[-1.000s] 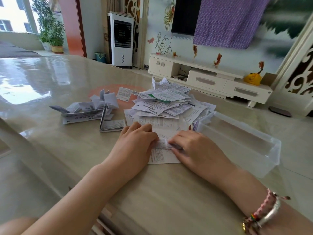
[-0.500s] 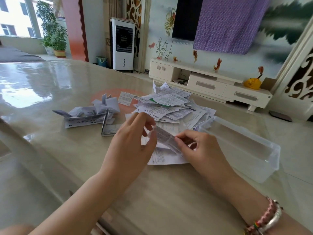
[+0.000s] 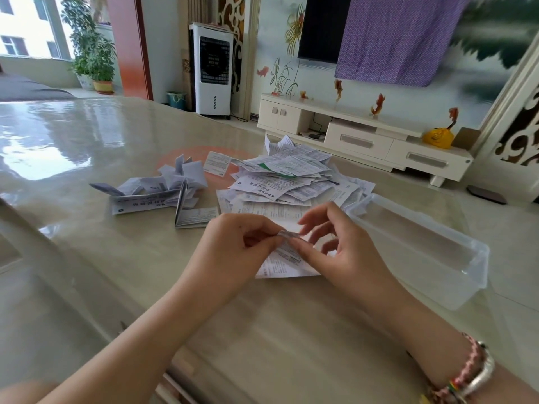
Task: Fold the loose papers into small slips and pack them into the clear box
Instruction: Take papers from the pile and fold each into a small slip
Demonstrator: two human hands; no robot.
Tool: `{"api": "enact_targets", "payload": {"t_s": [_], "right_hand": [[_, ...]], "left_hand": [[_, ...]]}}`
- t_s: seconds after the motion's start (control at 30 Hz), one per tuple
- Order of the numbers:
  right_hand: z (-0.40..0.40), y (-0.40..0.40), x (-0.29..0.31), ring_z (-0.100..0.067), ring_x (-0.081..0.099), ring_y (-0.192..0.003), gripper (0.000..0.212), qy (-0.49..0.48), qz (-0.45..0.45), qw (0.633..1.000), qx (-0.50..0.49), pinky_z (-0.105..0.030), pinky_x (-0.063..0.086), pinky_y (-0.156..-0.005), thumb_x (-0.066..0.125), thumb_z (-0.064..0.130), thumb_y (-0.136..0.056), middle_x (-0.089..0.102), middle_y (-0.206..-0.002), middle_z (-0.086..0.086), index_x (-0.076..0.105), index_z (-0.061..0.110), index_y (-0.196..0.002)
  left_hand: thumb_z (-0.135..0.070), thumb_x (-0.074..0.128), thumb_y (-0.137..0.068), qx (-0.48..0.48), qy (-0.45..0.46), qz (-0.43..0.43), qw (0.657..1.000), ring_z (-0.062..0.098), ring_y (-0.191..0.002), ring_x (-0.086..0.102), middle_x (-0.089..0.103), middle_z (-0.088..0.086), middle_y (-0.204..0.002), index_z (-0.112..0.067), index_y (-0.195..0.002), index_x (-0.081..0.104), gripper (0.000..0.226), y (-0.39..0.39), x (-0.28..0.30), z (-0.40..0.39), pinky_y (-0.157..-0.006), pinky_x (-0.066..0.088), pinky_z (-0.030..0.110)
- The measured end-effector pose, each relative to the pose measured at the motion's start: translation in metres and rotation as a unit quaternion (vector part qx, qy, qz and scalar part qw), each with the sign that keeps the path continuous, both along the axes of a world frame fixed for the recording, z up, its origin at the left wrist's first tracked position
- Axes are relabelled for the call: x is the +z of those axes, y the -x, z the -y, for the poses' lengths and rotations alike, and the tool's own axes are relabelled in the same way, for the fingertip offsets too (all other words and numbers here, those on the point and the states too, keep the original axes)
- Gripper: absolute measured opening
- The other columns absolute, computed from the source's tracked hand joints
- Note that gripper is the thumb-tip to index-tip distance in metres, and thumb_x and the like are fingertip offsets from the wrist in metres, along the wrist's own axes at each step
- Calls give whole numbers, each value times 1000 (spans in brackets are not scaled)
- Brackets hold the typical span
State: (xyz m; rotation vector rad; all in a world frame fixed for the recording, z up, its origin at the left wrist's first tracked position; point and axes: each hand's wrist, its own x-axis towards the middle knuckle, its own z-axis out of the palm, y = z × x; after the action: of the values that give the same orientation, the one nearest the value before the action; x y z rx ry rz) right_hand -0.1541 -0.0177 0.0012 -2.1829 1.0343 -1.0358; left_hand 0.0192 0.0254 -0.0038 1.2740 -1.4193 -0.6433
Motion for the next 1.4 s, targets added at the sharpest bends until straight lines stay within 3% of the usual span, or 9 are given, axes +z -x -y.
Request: {"api": "enact_targets", "payload": {"t_s": [0.13, 0.37, 0.57, 0.7, 0.9, 1.1, 1.2, 1.27, 1.4], "right_hand": [[5, 2, -2, 1, 50, -63, 33, -32, -43, 998, 25, -12, 35, -57, 60, 55, -81, 56, -68, 14, 60, 22, -74], [2, -2, -1, -9, 41, -72, 32, -66, 22, 995, 73, -21, 32, -68, 59, 39, -85, 42, -65, 11, 52, 15, -66], [0, -6, -3, -1, 47, -64, 45, -44, -12, 998, 40, -11, 36, -58, 46, 64, -82, 58, -78, 3, 57, 21, -85], [3, -11, 4, 0, 47, -59, 14, 0, -67, 998, -11, -12, 36, -57, 56, 33, -93, 58, -78, 7, 58, 22, -84], [33, -46, 14, -8, 48, -105, 11, 41, -163, 985, -46, -19, 35, -81, 54, 29, -94, 51, -106, 6, 60, 21, -98], [98, -76, 22, -22, 30, -137, 30, 14, -238, 962, -130, -34, 29, -106, 46, 34, -98, 34, -148, -5, 59, 16, -119], [124, -77, 20, -24, 20, -145, 30, -32, -230, 959, -161, -36, 23, -112, 43, 31, -99, 21, -158, -5, 63, 17, -116], [136, -77, 19, -24, 28, -140, 30, -47, -221, 960, -168, -35, 29, -108, 42, 33, -99, 33, -152, -6, 63, 17, -113], [147, -85, 17, -21, 51, -83, 30, -41, -244, 950, -191, -30, 34, -62, 41, 37, -99, 54, -94, -3, 43, 16, -120]], "left_hand": [[3, 70, -81, -59, -57, -71, 994, 3, -61, 64, 73, 0, -71, -18, -71, 72, 23, -2, 6, -2, -60, 46, 14], [-5, 70, -82, -100, -103, -93, 985, 11, -60, 63, 73, 5, -73, -8, -81, 71, 4, -6, 12, -8, -57, 47, 17], [-1, 72, -80, 47, -85, -83, 992, 10, -53, 63, 72, 6, -67, -9, -84, 67, 10, -38, 23, -10, -58, 53, 17], [-4, 72, -81, 139, -61, -92, 984, 7, -49, 63, 71, 3, -61, -11, -82, 56, 17, -77, 22, -7, -59, 51, 23], [-4, 71, -79, 166, -115, 33, 979, 13, -64, 58, 72, 2, -74, -21, -73, 67, 19, -101, -5, 4, -64, 44, 26], [-11, 68, -77, 186, -97, 123, 970, 6, -64, 54, 64, -6, -69, -24, -74, 69, 14, -102, -11, 15, -55, 37, 10], [-25, 77, -71, 200, -100, 154, 962, 14, -76, 54, 59, -13, -72, -27, -76, 63, 15, -105, -13, 25, -69, 45, 21], [-41, 81, -67, 197, -118, 196, 953, 21, -92, 51, 57, -12, -85, -29, -81, 57, 31, -107, -12, 32, -84, 46, 34], [-50, 77, -69, 198, -143, 248, 938, 27, -109, 43, 50, -4, -107, -24, -90, 50, 43, -113, -10, 42, -92, 37, 36]]}}
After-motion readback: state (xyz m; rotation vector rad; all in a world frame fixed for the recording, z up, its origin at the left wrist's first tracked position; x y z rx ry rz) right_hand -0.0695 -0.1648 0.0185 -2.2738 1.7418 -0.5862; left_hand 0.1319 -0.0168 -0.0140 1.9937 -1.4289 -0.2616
